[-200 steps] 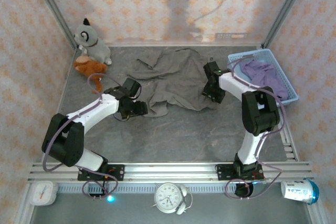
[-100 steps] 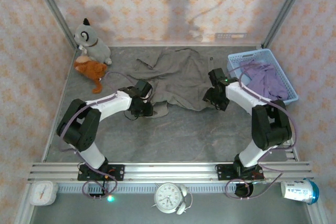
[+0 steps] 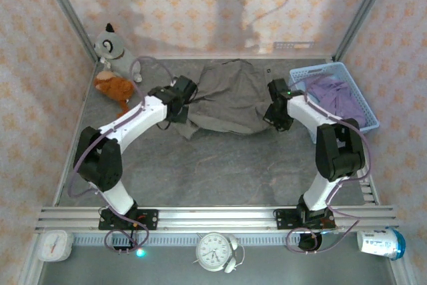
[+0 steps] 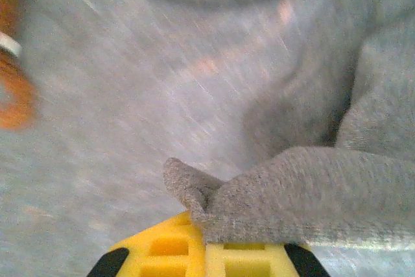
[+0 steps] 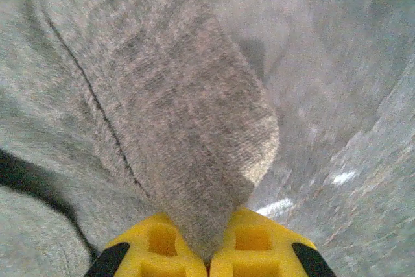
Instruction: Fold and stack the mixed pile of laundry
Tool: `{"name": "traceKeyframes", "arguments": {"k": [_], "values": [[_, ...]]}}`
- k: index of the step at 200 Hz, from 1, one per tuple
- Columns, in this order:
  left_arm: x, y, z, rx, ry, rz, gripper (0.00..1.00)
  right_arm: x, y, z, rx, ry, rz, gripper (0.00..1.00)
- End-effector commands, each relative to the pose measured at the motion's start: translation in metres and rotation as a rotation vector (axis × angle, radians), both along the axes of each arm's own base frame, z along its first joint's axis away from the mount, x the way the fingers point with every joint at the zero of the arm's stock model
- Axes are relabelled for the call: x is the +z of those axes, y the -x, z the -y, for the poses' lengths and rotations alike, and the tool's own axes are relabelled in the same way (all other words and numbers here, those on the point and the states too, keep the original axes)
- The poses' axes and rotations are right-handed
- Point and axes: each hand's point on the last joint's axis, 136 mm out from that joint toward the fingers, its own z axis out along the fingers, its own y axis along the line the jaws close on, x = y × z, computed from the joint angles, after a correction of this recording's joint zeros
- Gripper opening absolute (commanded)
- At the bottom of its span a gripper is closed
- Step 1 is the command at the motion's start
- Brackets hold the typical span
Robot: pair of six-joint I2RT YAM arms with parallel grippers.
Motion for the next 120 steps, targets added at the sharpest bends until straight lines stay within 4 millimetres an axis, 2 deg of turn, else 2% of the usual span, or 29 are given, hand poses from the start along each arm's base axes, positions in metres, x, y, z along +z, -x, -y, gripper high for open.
{"name": "traceKeyframes", "arguments": {"k": [1, 15, 22, 29, 34, 46, 52, 58, 63, 66, 67, 70, 85, 99, 120], "values": [[0.089, -0.001, -0.060, 0.032, -0.379, 0.142, 0.00, 0.056, -0.006, 0.020, 0.025, 0.115, 0.100, 0.00], [0.110, 0.000, -0.067, 0.040, -0.409, 0.205, 0.00, 0.070, -0.004, 0.022, 0.026, 0.114, 0.136, 0.00], [0.110, 0.003, -0.067, 0.030, -0.391, 0.215, 0.00, 0.071, -0.001, 0.021, 0.027, 0.106, 0.138, 0.00], [0.101, 0.008, -0.063, 0.005, -0.353, 0.201, 0.01, 0.067, 0.003, 0.020, 0.031, 0.095, 0.127, 0.00], [0.090, 0.012, -0.059, -0.013, -0.322, 0.179, 0.09, 0.063, 0.006, 0.019, 0.032, 0.084, 0.116, 0.00], [0.064, 0.026, -0.057, -0.001, -0.262, 0.127, 0.51, 0.048, 0.016, 0.016, 0.032, 0.062, 0.084, 0.00], [0.051, 0.034, -0.057, 0.021, -0.233, 0.101, 0.62, 0.038, 0.022, 0.016, 0.027, 0.054, 0.062, 0.01], [0.039, 0.042, -0.056, 0.044, -0.194, 0.079, 0.68, 0.030, 0.028, 0.016, 0.020, 0.049, 0.041, 0.09], [0.028, 0.049, -0.055, 0.060, -0.157, 0.060, 0.72, 0.023, 0.034, 0.017, 0.013, 0.046, 0.023, 0.23], [0.023, 0.053, -0.053, 0.070, -0.133, 0.052, 0.76, 0.019, 0.037, 0.018, 0.010, 0.047, 0.009, 0.27], [0.021, 0.054, -0.053, 0.075, -0.125, 0.049, 0.76, 0.017, 0.038, 0.018, 0.008, 0.047, 0.006, 0.33], [0.017, 0.058, -0.051, 0.086, -0.099, 0.045, 0.80, 0.014, 0.041, 0.018, 0.004, 0.046, -0.003, 0.39], [0.001, 0.072, -0.045, 0.140, 0.021, 0.041, 0.93, 0.003, 0.051, 0.021, -0.004, 0.056, -0.040, 0.57], [-0.007, 0.078, -0.035, 0.173, 0.122, 0.040, 0.95, -0.001, 0.054, 0.022, 0.000, 0.062, -0.056, 0.67], [-0.015, 0.076, -0.021, 0.231, 0.231, 0.031, 0.95, -0.001, 0.051, 0.018, 0.008, 0.042, -0.065, 0.72]]}}
